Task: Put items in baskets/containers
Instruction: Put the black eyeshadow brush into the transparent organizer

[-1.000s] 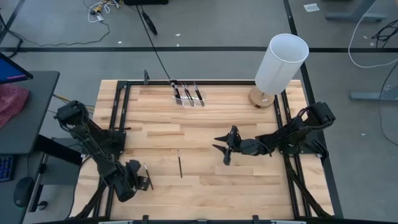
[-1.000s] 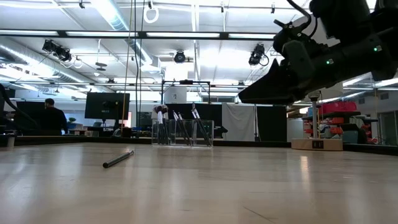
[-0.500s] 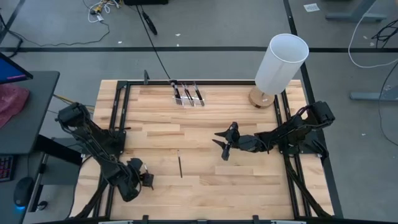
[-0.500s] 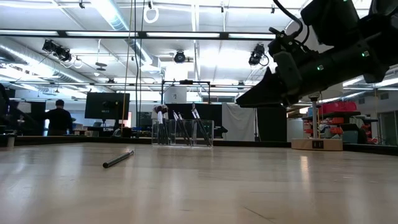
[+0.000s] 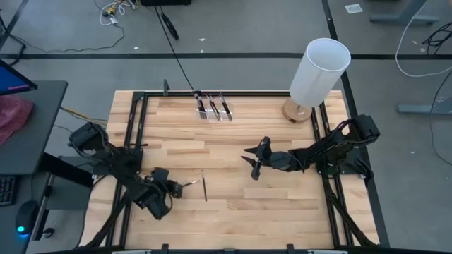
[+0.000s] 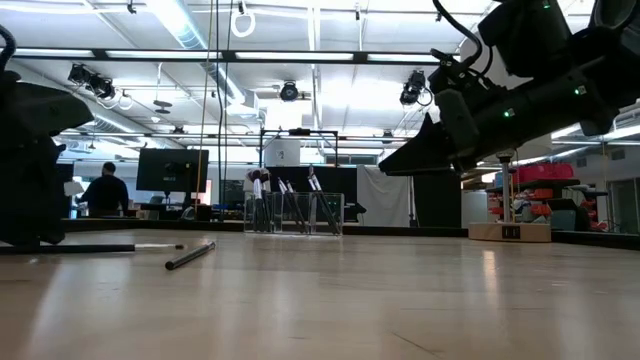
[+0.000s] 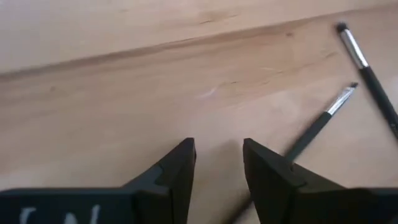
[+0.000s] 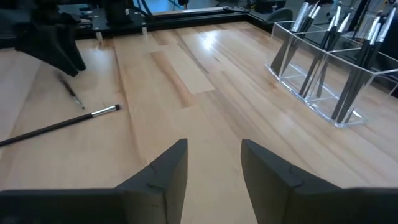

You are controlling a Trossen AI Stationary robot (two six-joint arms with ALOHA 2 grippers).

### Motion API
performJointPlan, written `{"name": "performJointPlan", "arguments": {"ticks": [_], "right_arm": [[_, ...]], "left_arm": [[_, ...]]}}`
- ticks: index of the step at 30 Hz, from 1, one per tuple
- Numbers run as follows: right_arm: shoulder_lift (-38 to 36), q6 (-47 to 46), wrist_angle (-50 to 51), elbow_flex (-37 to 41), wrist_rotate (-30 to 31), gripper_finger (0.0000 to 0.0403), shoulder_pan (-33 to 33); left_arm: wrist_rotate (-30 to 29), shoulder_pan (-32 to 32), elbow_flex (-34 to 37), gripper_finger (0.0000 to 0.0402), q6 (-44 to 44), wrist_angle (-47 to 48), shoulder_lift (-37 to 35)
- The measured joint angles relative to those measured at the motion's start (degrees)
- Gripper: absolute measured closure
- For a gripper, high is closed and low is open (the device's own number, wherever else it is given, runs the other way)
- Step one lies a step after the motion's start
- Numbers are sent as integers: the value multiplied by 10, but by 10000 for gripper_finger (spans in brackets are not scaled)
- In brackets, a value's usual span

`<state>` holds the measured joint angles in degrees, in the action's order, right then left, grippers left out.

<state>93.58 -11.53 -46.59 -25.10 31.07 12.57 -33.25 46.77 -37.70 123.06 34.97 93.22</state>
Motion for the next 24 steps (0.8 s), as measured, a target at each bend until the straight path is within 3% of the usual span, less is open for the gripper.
{"name": "performJointPlan", "arguments": {"ticks": [8,14,19,24], "right_arm": [[0,-1,5,0,0,252,0],[0,-2,5,0,0,252,-5],[0,-2,5,0,0,252,-5],[0,-24,5,0,0,252,-5]], "left_arm": [[-79,1,-18,265,-114,-38,4],[-157,4,-19,229,-314,-165,3],[-154,-1,-20,178,-551,-354,46],[-123,-12,-21,158,-557,-361,98]]}}
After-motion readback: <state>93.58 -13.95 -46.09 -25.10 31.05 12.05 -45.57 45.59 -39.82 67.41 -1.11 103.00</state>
